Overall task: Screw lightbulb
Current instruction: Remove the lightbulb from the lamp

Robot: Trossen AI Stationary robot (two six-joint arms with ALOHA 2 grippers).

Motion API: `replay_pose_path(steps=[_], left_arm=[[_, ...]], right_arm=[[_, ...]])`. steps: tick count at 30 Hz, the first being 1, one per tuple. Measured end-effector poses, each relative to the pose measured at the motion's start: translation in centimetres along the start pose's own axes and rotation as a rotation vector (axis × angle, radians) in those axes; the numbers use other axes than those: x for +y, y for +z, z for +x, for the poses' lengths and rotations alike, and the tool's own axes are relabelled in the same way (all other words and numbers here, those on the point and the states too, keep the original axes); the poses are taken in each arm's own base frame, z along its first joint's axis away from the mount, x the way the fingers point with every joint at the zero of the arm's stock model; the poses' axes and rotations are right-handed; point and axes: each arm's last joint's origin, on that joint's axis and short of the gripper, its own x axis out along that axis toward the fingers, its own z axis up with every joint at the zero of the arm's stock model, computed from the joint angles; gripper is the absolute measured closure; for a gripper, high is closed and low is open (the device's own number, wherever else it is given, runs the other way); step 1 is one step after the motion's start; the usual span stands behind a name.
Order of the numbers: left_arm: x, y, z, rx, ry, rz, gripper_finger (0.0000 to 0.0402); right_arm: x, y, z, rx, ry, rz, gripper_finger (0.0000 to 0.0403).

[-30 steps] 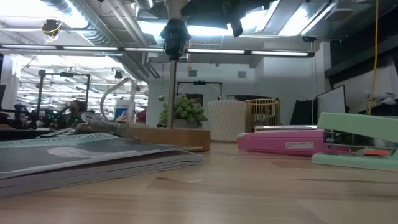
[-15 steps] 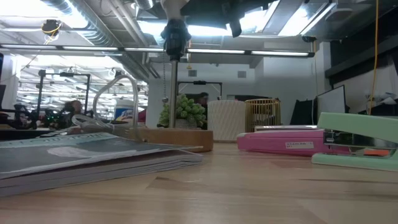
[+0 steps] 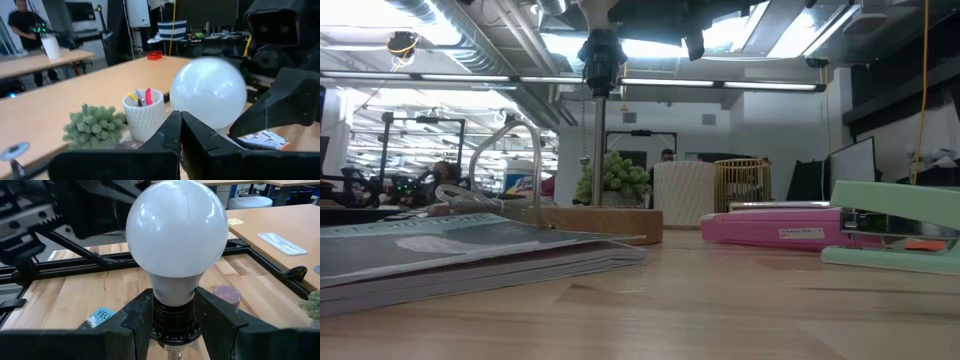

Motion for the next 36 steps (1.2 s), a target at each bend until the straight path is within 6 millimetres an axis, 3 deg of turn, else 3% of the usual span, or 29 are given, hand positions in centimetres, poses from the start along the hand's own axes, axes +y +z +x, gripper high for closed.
replay_pose_path(steps=[9, 22, 36], left_arm=[[0.2, -0.8, 1.0, 0.05, -0.035, -0.063, 0.04], [0.2, -0.9, 1.8, 0.08, -0.078, -0.065, 0.04], [0.0, -1.0, 1.5, 0.102, -0.152, -0.043, 0.04]], right_arm=[[0.0, 0.0, 0.0, 0.0, 0.001, 0.0, 0.0243], [0.0, 0.2, 0.0, -0.022, 0.004, 0.006, 0.0152], [0.1, 0.5, 0.0, -0.049, 0.008, 0.014, 0.0166]])
